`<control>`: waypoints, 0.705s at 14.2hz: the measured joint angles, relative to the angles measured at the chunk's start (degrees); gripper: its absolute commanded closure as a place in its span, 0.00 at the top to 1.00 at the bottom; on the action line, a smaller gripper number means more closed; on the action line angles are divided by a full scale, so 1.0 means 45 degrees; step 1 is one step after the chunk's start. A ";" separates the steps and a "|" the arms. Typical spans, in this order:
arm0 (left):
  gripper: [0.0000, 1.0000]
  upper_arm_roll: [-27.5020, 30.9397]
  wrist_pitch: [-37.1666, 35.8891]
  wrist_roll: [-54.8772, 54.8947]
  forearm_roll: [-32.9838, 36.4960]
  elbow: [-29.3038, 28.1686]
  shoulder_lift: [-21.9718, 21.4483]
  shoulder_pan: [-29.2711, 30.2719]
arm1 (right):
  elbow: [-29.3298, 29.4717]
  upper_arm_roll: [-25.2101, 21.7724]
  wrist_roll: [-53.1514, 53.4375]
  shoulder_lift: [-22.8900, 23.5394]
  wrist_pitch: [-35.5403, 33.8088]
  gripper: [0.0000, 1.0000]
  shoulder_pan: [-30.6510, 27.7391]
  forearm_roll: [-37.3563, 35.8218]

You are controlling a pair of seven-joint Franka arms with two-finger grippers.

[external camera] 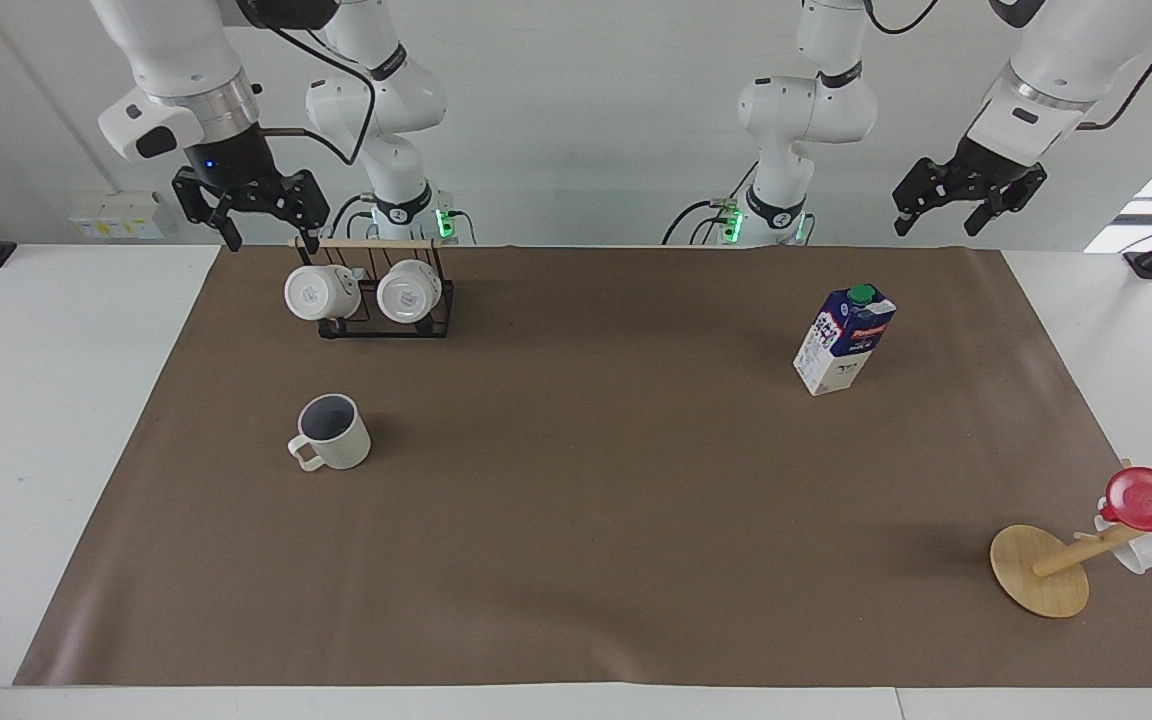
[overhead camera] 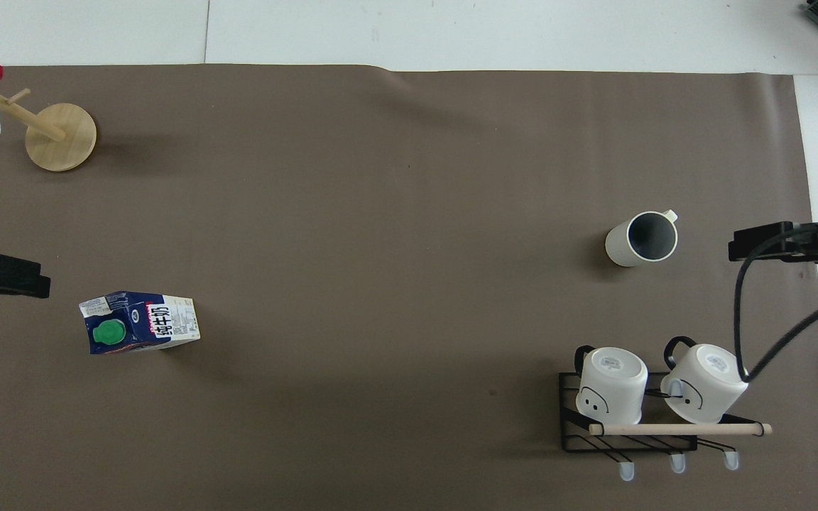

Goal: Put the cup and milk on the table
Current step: 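Reach the right gripper down to the black mug's rim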

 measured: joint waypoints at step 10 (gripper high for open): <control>1.00 -0.0850 0.0000 0.0000 -0.0001 0.0002 0.0000 0.0756 | -0.1361 0.0006 -0.0096 0.2516 0.3585 1.00 0.0366 0.0000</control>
